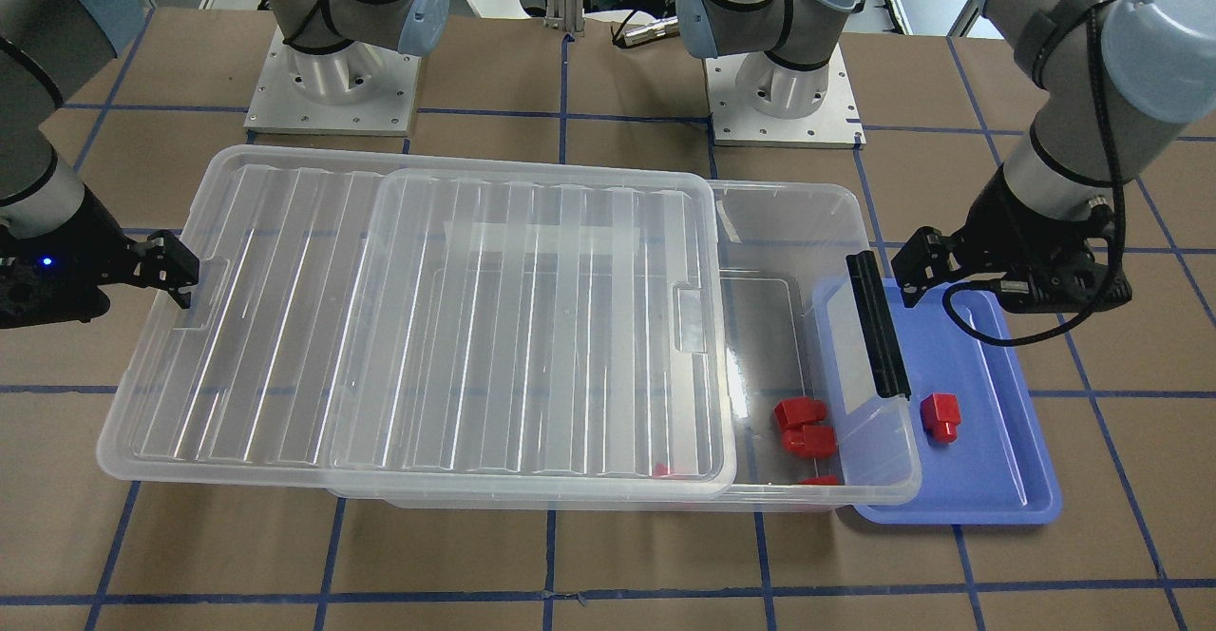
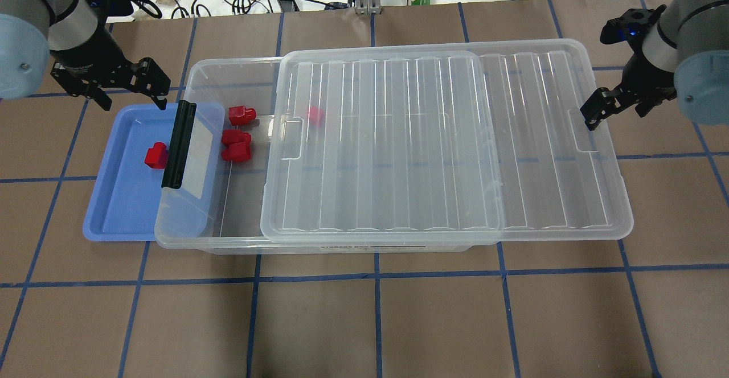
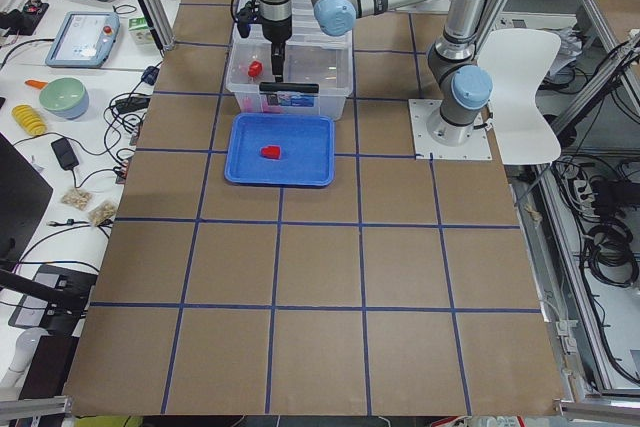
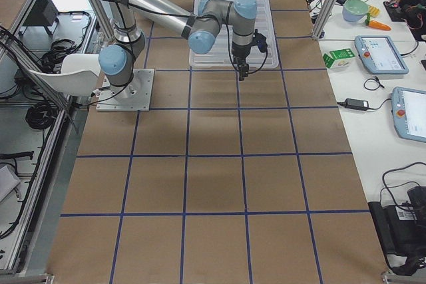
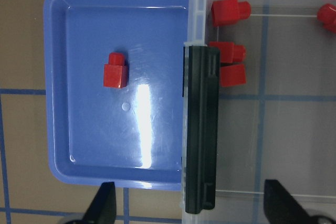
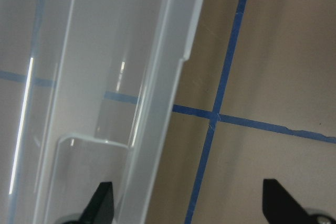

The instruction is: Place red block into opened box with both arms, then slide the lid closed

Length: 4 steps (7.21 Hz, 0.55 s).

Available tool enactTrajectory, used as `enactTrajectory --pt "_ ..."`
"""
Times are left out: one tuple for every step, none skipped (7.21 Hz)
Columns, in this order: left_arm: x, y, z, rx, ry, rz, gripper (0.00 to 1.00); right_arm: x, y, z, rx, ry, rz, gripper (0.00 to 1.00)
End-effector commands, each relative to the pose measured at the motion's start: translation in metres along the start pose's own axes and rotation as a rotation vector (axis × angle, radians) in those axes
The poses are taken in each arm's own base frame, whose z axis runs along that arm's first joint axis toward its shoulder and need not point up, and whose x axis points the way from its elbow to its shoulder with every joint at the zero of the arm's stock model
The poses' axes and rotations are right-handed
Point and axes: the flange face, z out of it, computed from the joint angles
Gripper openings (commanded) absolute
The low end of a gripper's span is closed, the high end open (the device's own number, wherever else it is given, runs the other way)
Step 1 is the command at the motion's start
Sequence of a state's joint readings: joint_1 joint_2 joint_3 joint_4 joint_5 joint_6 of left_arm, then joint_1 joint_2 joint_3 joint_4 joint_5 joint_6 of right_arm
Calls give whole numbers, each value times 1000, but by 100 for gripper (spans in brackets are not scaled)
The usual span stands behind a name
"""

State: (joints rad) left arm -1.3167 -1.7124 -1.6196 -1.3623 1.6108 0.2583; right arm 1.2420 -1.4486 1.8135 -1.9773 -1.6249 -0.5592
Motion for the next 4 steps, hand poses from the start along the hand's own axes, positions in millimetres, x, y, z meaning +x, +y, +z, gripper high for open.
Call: enactTrajectory --pt "-56 -12 29 21 106 -24 100 21 7 -1 1 4 -24 100" --pt "-62 -20 44 18 83 -24 100 30 10 -1 1 1 -17 100" --pt "-74 -27 56 5 15 20 100 44 15 0 4 -2 -42 100" --pt "-79 -32 67 14 2 40 100 50 19 -1 6 -4 -38 100"
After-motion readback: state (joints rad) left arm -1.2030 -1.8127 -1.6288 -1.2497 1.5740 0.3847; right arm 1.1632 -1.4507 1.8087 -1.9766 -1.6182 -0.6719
